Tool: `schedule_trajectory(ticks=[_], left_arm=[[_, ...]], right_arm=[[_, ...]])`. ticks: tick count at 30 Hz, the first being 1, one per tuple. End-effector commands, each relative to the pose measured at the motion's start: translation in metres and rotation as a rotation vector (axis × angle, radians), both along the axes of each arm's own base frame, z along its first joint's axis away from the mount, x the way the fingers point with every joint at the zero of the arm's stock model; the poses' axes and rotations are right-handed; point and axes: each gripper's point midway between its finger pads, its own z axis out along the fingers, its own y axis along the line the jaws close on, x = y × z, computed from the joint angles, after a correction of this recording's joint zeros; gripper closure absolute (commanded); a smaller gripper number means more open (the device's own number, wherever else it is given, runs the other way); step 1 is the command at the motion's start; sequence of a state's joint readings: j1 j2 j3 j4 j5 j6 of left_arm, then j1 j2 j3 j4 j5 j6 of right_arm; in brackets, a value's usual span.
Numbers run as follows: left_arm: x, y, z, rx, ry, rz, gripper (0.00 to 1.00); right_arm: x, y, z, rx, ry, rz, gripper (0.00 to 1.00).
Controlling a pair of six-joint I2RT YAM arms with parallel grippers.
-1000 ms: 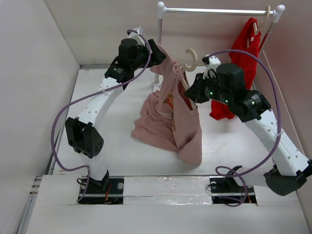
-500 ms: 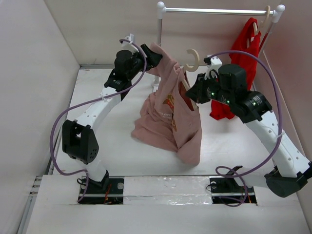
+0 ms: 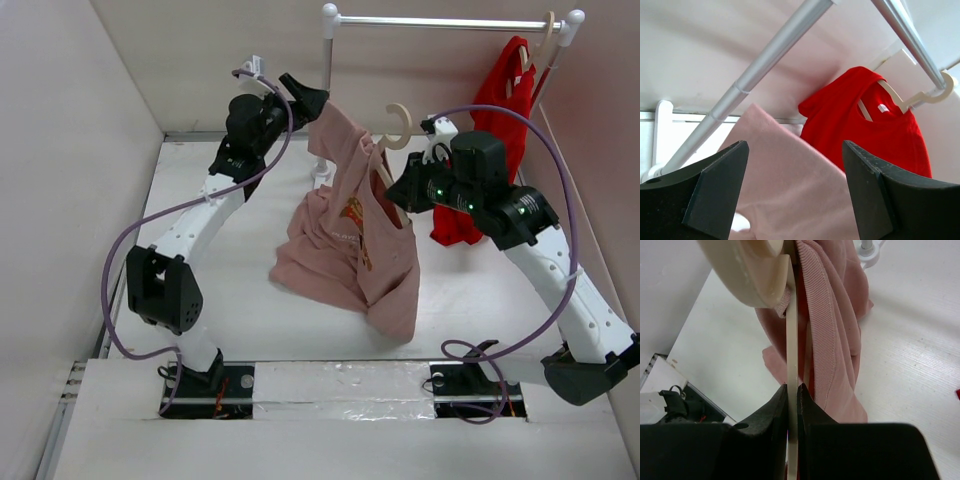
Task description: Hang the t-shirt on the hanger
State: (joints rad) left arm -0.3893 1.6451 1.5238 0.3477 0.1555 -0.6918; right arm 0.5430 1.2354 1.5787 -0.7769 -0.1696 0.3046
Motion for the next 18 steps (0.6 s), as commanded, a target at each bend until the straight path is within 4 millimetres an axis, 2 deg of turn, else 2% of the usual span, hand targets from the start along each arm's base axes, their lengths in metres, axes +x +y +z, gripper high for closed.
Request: schedule_trajectory(ticks=[1,4,11,14,15,17,18], left_arm=[[0.018,0.002,0.018,-0.011,-0.028,0.025,0.28],[0.031,0.004,0.014,-0.008,-0.024,0.046,0.28],[0.044,-0.003,0.015,-0.020,-0.058,0.036,0.31],[0.047,-0.004,0.016,-0.018,-0.062,0.033,0.48],[0.047,-0.004,0.016,-0.019,-0.063,0.033,0.62],[0.047,-0.004,0.017,-0.019,-0.065,0.033,0.79],[0.048,-0.005,0.017,-0.019,-0.063,0.033,0.91]], right_arm=[[-0.002,0.004,0.031,0.056,-0.097,0.042,1.00],[-0.004,0.005,0.033,0.060,-0.100,0.047,1.00],[-0.002,0.009,0.031,0.065,-0.091,0.060,1.00],[-0.001,0.007,0.034,0.061,-0.097,0.053,1.00],[-0.001,0.007,0.034,0.058,-0.100,0.051,1.00],[-0.001,0.007,0.034,0.058,-0.100,0.051,1.00],[-0.001,0.007,0.033,0.058,-0.098,0.053,1.00]])
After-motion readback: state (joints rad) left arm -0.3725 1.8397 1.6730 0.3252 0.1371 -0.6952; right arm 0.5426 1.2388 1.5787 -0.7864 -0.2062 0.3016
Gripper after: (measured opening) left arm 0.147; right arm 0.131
